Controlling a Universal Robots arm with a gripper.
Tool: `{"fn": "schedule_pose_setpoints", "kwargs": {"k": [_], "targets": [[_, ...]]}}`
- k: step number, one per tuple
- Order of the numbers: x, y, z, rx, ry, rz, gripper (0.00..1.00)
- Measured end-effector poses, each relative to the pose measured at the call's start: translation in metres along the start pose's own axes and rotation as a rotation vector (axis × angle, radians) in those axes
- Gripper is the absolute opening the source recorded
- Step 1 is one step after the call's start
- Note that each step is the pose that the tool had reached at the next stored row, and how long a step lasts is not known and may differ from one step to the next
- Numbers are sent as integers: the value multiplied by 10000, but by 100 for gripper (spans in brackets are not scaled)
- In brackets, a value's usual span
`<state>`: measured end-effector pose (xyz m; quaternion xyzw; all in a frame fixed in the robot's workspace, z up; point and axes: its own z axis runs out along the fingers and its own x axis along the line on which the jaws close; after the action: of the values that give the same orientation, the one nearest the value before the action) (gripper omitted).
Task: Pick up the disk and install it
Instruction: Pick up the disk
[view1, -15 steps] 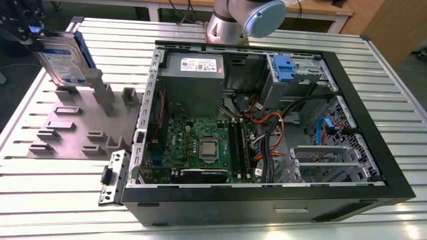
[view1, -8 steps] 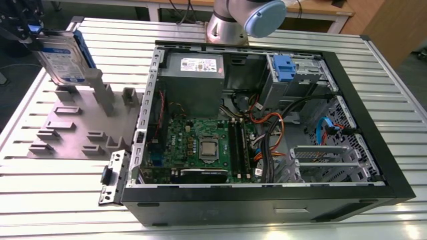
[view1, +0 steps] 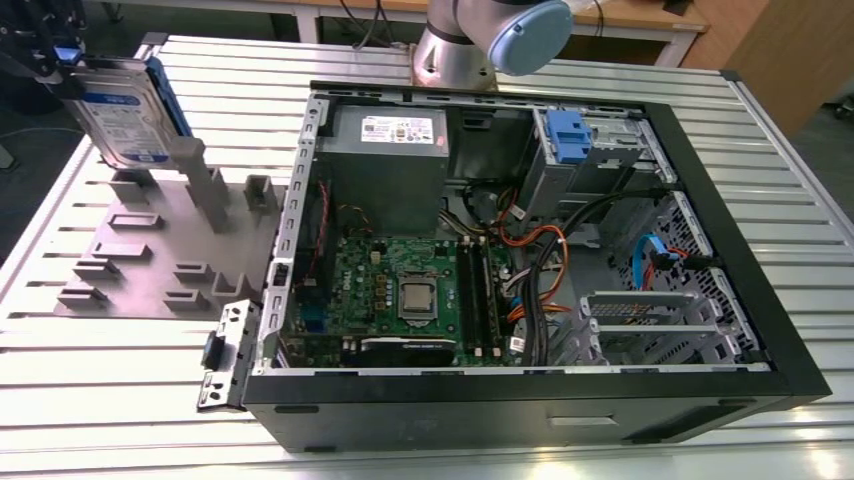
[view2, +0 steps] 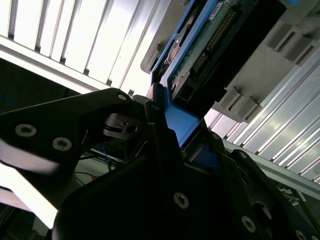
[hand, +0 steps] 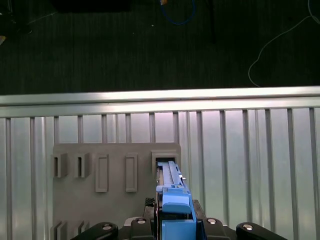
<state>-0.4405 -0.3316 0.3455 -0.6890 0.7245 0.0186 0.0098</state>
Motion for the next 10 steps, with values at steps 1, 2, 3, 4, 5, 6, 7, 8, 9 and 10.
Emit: {"fn": "schedule_pose_setpoints", "kwargs": {"k": [1,2,3,4,5,6,7,8,9,10], "targets": [[0,0,-5,0,0,0,36],[-1,0,-10,0,0,0,36],[-1,0,-15,-1,1,0,36],[-1,0,-21,-1,0,0,36],[-1,0,-27,0,0,0,36],[-2,1,-33,0,0,0,36],[-2,0,-38,1,0,0,36],[-2,1,-43,0,0,0,36],[-2,1,-47,-1,0,0,36],[-2,1,-51,0,0,0,36]]}}
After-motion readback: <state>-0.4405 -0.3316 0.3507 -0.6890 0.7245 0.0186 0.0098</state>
